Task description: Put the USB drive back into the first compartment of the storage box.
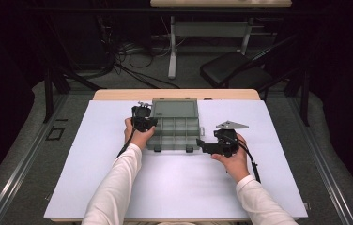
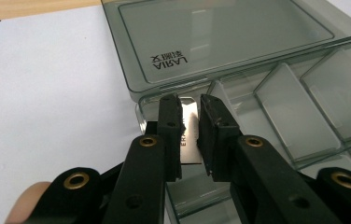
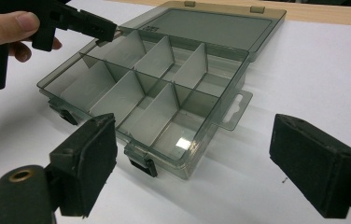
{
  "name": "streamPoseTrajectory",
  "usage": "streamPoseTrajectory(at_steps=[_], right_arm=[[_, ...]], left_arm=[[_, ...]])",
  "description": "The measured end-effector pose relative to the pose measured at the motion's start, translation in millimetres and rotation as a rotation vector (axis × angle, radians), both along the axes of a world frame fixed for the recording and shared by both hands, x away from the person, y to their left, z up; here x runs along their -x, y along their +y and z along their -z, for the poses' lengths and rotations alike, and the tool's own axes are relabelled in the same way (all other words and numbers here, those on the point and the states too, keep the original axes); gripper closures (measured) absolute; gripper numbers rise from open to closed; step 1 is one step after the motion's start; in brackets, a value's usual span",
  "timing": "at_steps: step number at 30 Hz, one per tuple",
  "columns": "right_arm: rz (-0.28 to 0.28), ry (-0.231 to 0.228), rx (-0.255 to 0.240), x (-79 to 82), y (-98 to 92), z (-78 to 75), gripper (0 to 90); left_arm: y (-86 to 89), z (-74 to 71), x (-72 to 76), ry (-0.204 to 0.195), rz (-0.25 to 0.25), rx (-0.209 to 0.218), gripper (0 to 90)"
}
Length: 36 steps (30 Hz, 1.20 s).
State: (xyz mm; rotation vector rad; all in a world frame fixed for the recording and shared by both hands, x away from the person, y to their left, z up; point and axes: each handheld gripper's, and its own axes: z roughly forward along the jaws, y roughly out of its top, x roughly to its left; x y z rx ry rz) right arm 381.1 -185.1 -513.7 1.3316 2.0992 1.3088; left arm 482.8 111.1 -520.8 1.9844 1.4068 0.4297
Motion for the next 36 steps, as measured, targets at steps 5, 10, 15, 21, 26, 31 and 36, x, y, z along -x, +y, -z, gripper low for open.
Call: streamPoseTrajectory(at_steps=[5, 10, 15, 21, 26, 31, 36], right_arm=[[0.000, 0.000, -0.001, 0.0, 0.0, -0.1, 14.4], [-0.003, 0.001, 0.005, 0.0, 0.7, 0.5, 14.4], [-0.003, 0.003, 0.004, 0.0, 1.1, 0.8, 14.4], [-0.004, 0.003, -0.001, 0.1, 0.4, 0.2, 14.5], [-0.004, 0.000, -0.006, 0.1, -0.4, -0.2, 14.7], [-0.004, -0.008, -0.016, 0.6, -2.0, -2.9, 18.4], [0.005, 0.008, -0.041, -0.6, -4.3, -3.8, 30.9]], left_arm=[[-0.1, -0.8, 0.6, -0.004, 0.002, -0.005, 79.0], [-1.0, -1.4, 1.3, -0.010, 0.005, 0.000, 79.0], [-2.7, -0.6, 2.3, -0.012, 0.005, 0.007, 78.1], [-2.7, -8.0, 6.8, -0.033, 0.039, 0.055, 62.7], [-3.1, -13.6, 13.6, -0.063, 0.064, 0.035, 51.1], [-4.0, -12.2, 19.0, -0.086, 0.112, 0.026, 45.5], [1.3, -11.5, 21.2, -0.115, 0.110, 0.031, 44.3]])
